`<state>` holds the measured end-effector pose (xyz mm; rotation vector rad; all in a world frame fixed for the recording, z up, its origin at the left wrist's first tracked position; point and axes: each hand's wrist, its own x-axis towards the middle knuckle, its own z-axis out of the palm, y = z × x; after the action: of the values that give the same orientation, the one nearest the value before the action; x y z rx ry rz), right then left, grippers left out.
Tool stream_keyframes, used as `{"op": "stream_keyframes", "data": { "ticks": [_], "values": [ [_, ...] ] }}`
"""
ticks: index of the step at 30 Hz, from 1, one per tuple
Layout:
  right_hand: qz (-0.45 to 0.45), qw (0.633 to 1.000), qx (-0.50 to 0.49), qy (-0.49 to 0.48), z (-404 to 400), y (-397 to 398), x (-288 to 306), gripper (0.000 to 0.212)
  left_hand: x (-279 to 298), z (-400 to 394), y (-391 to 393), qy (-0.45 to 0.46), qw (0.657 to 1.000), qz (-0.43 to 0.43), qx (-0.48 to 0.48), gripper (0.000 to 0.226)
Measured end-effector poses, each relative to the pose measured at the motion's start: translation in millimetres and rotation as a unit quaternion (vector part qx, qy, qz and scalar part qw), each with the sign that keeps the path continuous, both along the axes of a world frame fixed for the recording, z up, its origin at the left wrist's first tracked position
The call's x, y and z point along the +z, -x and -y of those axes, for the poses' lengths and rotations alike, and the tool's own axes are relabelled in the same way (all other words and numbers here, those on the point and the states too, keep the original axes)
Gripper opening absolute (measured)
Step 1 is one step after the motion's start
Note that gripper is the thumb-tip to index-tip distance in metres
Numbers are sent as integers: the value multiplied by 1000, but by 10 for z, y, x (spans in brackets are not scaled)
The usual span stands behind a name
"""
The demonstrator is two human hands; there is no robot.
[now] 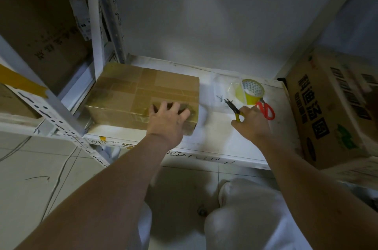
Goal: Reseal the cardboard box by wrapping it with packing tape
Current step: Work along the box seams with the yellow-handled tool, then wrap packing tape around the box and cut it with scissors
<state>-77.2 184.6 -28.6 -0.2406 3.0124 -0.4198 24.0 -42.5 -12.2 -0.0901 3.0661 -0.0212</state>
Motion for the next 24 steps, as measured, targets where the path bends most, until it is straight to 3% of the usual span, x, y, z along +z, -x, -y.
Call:
{"op": "stream_keyframes", "data": {
  "ticks": [5,12,19,22,24],
  "values": [
    [25,998,44,-39,-136,-75,-214,50,-14,-1,-8,7,1000,-1,1,56],
    [29,989,16,-145,-402,-167,-427,61,-49,19,-15,6,1000,-5,3,62],
    [28,985,3,-169,-493,-235,-528,63,-43,24,-49,3,1000,-16,-1,66],
    [-24,979,-20,-200,-387,-276,-486,59,-55,16,-94,-5,1000,-22,2,67],
    [-86,986,-33,-142,-214,-263,-391,47,-81,3,-134,-19,999,-33,8,64]
  ]
}}
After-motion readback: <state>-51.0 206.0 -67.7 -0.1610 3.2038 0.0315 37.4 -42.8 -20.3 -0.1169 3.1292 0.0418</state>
